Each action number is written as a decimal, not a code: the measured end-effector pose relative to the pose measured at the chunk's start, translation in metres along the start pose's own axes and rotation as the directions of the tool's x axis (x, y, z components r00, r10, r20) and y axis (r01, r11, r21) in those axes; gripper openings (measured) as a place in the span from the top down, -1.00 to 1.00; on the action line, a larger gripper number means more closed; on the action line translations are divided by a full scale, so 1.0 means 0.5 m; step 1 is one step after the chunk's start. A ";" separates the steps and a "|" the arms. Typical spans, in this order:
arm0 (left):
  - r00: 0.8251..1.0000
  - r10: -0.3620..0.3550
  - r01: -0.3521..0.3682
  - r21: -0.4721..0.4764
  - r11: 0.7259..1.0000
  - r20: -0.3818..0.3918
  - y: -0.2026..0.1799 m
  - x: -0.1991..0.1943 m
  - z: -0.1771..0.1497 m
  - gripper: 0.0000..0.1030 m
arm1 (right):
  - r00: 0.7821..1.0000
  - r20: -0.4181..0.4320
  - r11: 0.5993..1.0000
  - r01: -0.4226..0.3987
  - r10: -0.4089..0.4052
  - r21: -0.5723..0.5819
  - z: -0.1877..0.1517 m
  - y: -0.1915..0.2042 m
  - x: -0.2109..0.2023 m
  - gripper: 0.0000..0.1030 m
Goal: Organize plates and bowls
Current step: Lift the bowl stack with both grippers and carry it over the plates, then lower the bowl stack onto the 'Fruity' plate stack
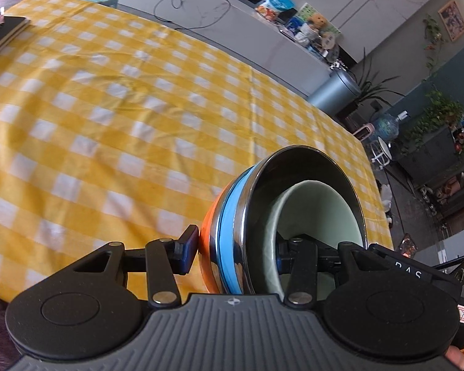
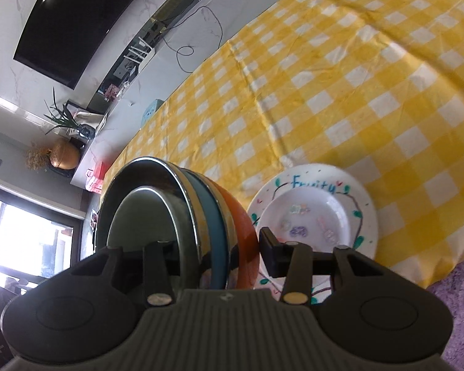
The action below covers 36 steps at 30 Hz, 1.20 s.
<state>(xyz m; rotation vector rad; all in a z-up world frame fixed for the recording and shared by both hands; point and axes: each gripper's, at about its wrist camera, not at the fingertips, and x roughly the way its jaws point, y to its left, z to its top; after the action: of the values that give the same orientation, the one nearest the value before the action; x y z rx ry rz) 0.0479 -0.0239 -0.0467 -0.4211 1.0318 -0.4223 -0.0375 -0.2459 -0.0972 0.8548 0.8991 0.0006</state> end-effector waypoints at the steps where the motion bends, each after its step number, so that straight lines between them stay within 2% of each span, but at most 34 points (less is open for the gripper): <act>1: 1.000 -0.005 0.005 0.002 1.000 -0.004 -0.007 0.008 -0.003 0.00 | 1.000 0.008 1.000 0.005 -0.005 0.007 0.005 -0.010 -0.006 0.15; 6: 0.999 -0.016 0.017 0.006 1.000 -0.037 -0.031 0.053 -0.011 0.00 | 0.999 0.029 0.999 0.032 -0.033 0.041 0.022 -0.056 -0.021 0.15; 13: 0.997 -0.001 0.002 0.003 1.000 -0.075 -0.037 0.091 -0.018 0.01 | 0.999 0.008 0.996 0.051 -0.052 0.078 0.029 -0.098 -0.013 0.15; 21: 0.994 0.003 -0.005 -0.013 1.000 -0.112 -0.031 0.115 -0.030 0.01 | 0.996 -0.024 0.992 0.082 -0.080 0.091 0.031 -0.115 0.005 0.15; 33: 0.993 -0.018 0.017 -0.010 1.000 -0.115 -0.026 0.118 -0.027 0.02 | 0.996 -0.025 0.992 0.093 -0.091 0.080 0.035 -0.114 0.010 0.09; 35: 0.993 -0.022 0.021 -0.008 1.000 -0.116 -0.026 0.118 -0.026 0.00 | 0.994 -0.022 0.993 0.104 -0.103 0.059 0.034 -0.107 0.011 0.08; 36: 0.993 -0.019 0.018 -0.003 1.000 -0.114 -0.028 0.118 -0.027 -0.09 | 0.993 -0.018 0.992 0.115 -0.114 0.043 0.034 -0.103 0.011 0.02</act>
<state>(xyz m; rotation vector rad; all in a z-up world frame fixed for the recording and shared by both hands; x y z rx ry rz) 0.0609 -0.0682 -0.0884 -0.4123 1.1400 -0.4660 -0.0396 -0.2900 -0.1292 0.8444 0.9645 -0.1125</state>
